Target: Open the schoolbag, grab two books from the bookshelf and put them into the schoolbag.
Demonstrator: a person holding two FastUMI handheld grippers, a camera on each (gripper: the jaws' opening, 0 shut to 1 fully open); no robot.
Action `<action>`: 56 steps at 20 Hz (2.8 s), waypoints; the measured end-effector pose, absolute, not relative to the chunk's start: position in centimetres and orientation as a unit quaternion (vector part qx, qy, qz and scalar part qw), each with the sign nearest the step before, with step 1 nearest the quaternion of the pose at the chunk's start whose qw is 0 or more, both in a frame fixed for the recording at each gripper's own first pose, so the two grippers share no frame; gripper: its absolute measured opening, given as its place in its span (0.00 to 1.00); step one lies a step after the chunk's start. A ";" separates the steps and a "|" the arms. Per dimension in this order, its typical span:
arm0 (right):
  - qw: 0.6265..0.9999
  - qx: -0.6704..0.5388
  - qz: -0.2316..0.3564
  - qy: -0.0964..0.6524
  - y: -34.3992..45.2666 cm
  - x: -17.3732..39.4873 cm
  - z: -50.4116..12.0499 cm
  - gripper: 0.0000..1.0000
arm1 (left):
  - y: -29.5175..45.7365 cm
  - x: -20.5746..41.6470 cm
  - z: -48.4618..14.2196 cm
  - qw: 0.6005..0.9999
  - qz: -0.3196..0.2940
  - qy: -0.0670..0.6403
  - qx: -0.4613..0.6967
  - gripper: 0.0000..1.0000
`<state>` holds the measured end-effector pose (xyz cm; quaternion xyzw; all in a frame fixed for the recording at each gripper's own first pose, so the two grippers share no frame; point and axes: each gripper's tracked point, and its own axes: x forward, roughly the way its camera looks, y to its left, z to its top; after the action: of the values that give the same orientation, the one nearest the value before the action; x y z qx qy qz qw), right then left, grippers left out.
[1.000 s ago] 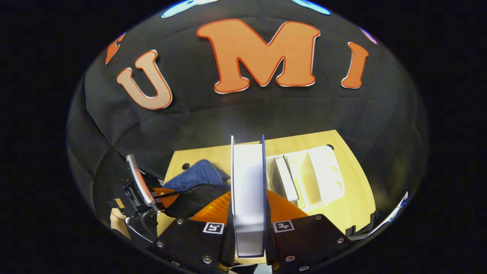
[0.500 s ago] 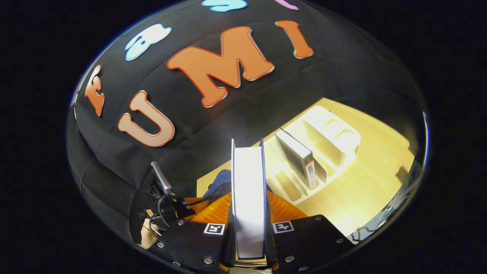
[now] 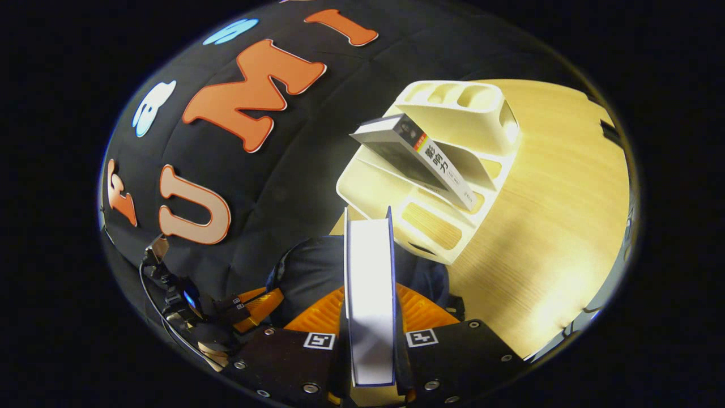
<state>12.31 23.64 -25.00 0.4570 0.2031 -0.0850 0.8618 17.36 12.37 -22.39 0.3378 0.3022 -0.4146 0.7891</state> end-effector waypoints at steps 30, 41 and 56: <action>0.814 0.501 -0.096 0.277 31.6 22.5 -35.4 0.58 | 12.1 16.3 -20.9 0.777 -0.447 0.303 0.324 0.00; 0.798 0.487 -0.131 0.328 29.0 19.9 -33.5 0.97 | 12.5 16.2 -20.8 0.780 -0.448 0.303 0.316 0.00; 0.881 0.263 -0.180 0.349 15.7 7.0 -27.4 0.98 | 12.4 15.5 -21.8 0.789 -0.436 0.317 0.295 0.01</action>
<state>6.96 15.71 -27.39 0.2633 0.3486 -0.1797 0.8814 15.51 12.36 -21.75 0.2945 0.3167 -0.4362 0.7891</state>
